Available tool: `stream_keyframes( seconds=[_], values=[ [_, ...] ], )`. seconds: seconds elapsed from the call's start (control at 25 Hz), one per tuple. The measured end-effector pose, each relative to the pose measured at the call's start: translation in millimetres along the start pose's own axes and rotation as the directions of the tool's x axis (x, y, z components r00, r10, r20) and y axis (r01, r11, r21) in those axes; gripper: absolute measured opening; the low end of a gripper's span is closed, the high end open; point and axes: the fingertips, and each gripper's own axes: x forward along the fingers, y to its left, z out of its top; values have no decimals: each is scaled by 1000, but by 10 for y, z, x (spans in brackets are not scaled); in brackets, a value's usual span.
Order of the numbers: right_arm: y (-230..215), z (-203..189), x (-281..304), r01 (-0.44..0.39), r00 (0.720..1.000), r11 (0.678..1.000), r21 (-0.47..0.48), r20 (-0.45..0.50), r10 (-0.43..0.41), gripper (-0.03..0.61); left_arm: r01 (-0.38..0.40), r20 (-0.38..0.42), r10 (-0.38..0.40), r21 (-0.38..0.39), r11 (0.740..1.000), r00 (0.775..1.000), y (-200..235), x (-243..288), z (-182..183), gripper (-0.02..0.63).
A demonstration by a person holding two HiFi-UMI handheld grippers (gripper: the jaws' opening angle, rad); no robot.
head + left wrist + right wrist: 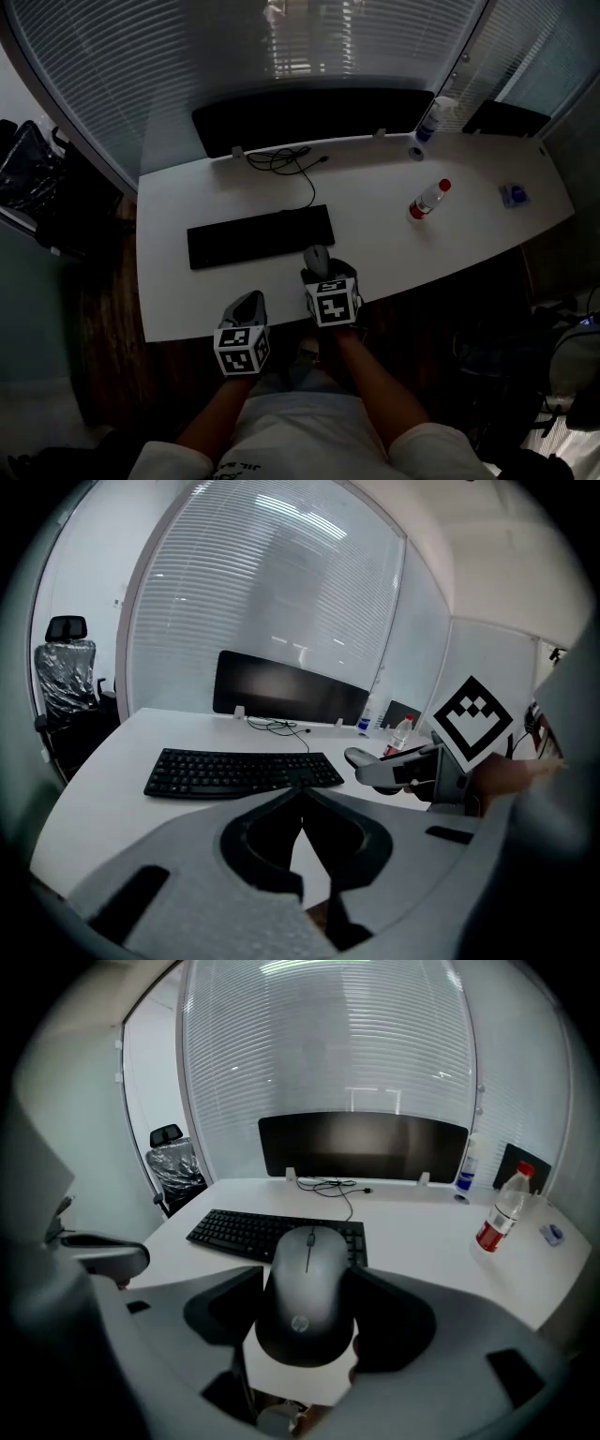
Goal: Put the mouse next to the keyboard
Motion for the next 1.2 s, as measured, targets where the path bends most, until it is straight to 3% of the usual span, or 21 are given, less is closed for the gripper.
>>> stream_keyframes(
  seconds=[0.64, 1.2],
  values=[
    [-1225, -265, 308, 69, 996, 996, 59, -64, -66, 293, 11, -41, -11, -5, 1000, 999, -517, 658, 24, 5],
    [-1649, -477, 967, 84, 989, 994, 76, -130, -73, 293, 1, -72, -1, -1, 1000, 997, -453, 915, -11, 5]
  ],
)
